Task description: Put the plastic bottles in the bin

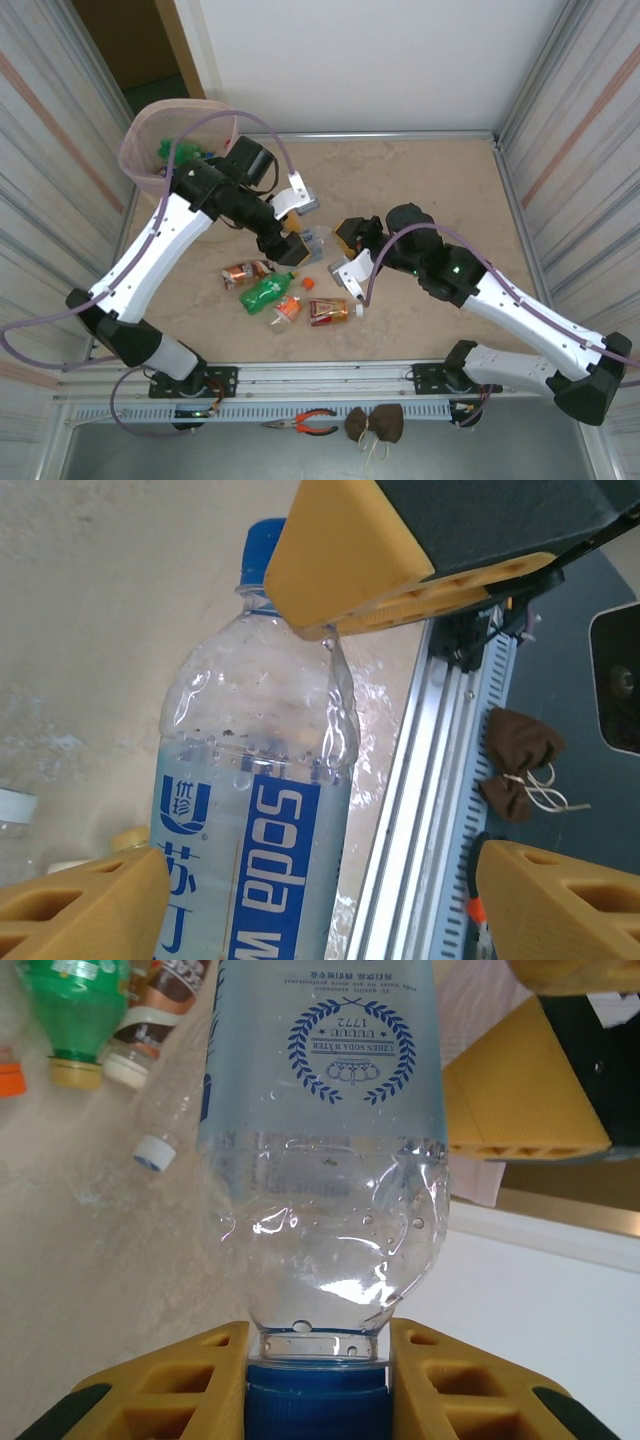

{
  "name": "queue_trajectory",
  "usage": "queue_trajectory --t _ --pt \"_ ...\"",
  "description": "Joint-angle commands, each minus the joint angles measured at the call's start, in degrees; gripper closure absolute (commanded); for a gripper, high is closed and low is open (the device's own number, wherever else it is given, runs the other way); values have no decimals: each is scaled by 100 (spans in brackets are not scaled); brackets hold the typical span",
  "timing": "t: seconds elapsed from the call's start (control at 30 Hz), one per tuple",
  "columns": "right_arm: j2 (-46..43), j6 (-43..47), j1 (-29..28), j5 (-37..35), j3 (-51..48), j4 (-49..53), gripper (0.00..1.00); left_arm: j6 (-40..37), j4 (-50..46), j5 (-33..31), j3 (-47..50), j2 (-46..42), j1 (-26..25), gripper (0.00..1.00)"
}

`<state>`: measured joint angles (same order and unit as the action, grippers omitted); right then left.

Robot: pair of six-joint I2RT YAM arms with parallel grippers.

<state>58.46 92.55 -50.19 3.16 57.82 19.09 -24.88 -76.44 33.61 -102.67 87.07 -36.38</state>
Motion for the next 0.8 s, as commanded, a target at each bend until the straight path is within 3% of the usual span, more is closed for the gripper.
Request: queue_trajectory --t 0.0,0.37,0.57,0.77 --pt "-150 282 -95 -65 55 91 100 -354 -675 119 -219 140 -105 20" --pt "-412 221 -254 7 177 368 100 -320 -512 -484 -372 238 -125 17" --pt "-493 123 -263 124 192 279 100 -666 -595 67 -319 194 -213 17" --pt "-589 37 -267 259 275 293 100 -968 -806 225 -359 340 -523 21"
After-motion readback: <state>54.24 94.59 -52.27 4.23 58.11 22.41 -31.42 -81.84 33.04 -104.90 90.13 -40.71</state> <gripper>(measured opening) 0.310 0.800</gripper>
